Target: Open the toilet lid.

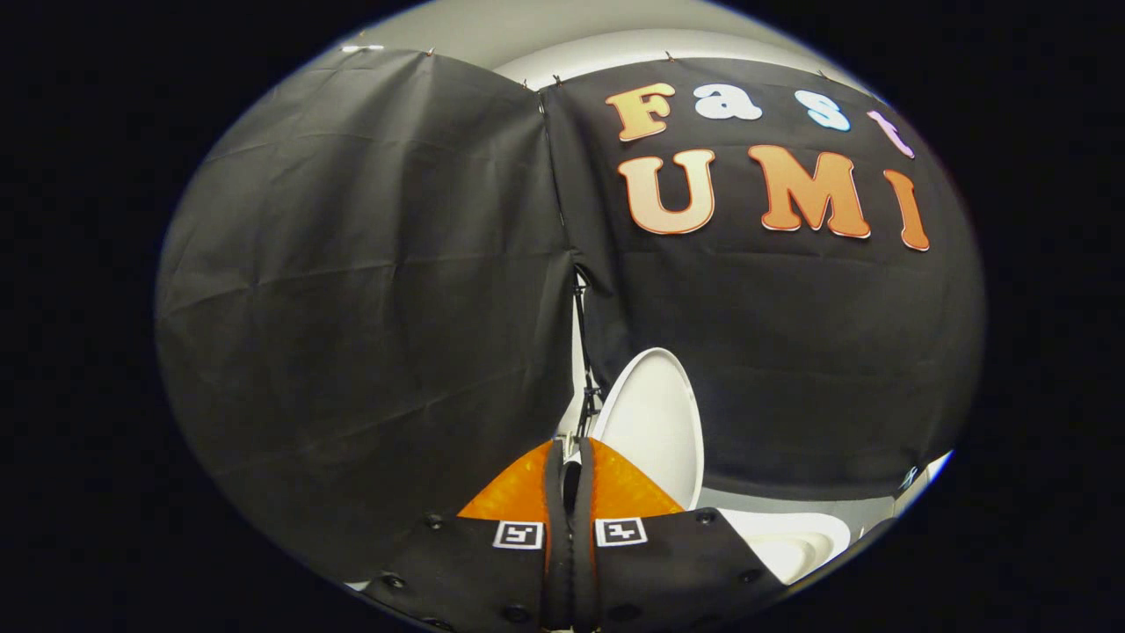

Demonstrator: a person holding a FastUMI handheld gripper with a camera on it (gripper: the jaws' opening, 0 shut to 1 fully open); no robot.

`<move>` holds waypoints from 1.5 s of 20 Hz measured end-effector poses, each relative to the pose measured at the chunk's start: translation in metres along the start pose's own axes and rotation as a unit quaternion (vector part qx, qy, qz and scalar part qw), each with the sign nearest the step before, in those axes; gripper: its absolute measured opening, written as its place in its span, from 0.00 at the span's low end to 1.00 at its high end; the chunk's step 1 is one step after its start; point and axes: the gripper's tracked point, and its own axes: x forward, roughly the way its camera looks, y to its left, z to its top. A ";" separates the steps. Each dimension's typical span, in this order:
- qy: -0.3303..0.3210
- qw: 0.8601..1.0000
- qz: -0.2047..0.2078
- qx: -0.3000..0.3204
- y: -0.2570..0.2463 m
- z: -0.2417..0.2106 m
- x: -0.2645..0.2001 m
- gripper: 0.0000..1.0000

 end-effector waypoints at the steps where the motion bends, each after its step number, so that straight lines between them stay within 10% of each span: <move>1: 0.002 1.000 0.001 0.005 0.002 -0.001 0.002 0.08; 9: -0.005 1.000 -0.003 -0.008 0.007 -0.002 0.004 0.17; 16: -0.009 0.999 0.032 -0.002 0.012 0.007 -0.009 0.93; 30: -0.088 0.996 -0.022 -0.010 -0.134 0.084 -0.094 0.95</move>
